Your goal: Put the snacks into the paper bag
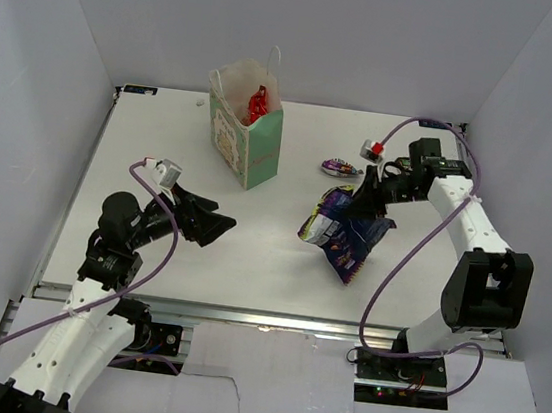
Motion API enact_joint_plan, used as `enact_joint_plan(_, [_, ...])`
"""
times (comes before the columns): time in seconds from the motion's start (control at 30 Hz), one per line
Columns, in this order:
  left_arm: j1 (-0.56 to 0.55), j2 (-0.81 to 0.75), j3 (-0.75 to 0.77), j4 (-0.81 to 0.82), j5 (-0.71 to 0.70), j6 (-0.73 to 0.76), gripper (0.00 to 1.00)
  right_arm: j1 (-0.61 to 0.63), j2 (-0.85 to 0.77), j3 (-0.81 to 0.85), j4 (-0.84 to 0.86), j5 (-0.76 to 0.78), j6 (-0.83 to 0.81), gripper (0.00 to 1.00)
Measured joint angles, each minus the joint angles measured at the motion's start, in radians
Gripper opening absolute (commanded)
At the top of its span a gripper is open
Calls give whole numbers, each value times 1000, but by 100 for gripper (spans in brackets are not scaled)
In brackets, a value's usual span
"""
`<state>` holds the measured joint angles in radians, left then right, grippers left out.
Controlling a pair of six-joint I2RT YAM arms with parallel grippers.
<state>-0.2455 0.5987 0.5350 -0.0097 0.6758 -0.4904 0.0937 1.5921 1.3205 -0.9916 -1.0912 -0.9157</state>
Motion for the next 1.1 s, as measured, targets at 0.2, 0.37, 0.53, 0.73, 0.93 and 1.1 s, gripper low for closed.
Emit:
enact_joint_plan(0.2, [0,-23,0,-40,-45,26,98,158,-40,71,210,81,251,8])
enact_joint_plan(0.37, [0,-63,0,-69,-105,47,98,220,-27,241,311,98,401,8])
enact_joint_plan(0.53, [0,-100,1,-80,-160,64,98,285,49,476,393,142,524,8])
enact_joint_plan(0.73, [0,-101,2,-104,-202,77,98,343,203,772,493,182,709,8])
enact_joint_plan(0.93, [5,-100,2,-112,-225,83,98,369,364,1007,634,257,862,8])
enact_joint_plan(1.1, [18,-98,2,-113,-231,84,98,376,422,1064,708,325,930,8])
